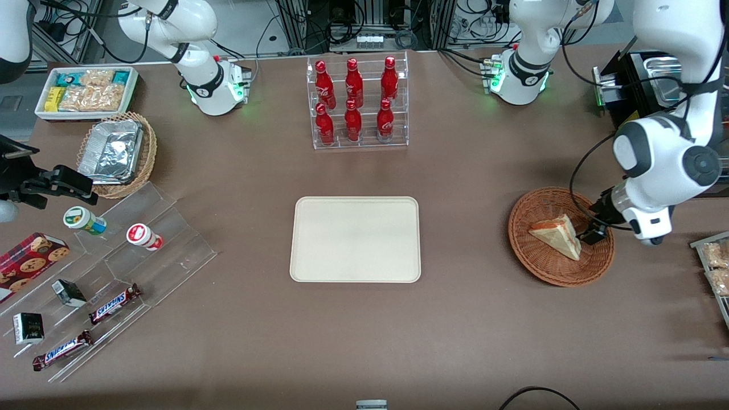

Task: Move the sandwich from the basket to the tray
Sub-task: 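Move the open left gripper down over the sandwich in the wicker basket, then close the left gripper on the wrapped sandwich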

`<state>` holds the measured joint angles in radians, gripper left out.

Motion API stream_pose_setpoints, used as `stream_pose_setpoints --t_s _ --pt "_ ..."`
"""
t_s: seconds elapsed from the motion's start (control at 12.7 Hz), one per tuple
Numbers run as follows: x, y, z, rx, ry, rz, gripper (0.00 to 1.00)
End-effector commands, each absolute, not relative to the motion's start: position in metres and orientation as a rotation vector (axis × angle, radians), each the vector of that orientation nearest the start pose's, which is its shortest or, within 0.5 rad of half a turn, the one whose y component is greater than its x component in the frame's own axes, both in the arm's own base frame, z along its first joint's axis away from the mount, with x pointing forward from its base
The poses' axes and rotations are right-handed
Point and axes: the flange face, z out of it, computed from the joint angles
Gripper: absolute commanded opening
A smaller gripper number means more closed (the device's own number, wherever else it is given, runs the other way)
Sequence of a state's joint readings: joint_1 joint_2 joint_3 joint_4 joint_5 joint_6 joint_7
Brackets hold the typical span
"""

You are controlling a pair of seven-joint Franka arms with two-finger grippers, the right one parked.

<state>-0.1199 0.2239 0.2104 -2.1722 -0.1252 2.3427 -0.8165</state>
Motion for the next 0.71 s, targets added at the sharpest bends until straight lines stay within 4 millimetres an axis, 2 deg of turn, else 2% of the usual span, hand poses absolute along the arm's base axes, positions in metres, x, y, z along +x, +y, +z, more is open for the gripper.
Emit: stream_pose_setpoints --t_s 0.0,0.16,0.47,0.55,0.63 --pt "0.564 0.039 0.28 -2.773 -1.564 0.097 1.0" --pt "0.572 0.02 0.265 -2.792 -1.553 0.081 1.0" --pt "0.556 0.01 0.242 -2.793 -1.521 0.081 1.0" --pt "0.552 0.012 0.236 -2.791 -1.507 0.083 0.99" --pt "0.551 0.015 0.234 -2.787 -1.508 0.091 0.9"
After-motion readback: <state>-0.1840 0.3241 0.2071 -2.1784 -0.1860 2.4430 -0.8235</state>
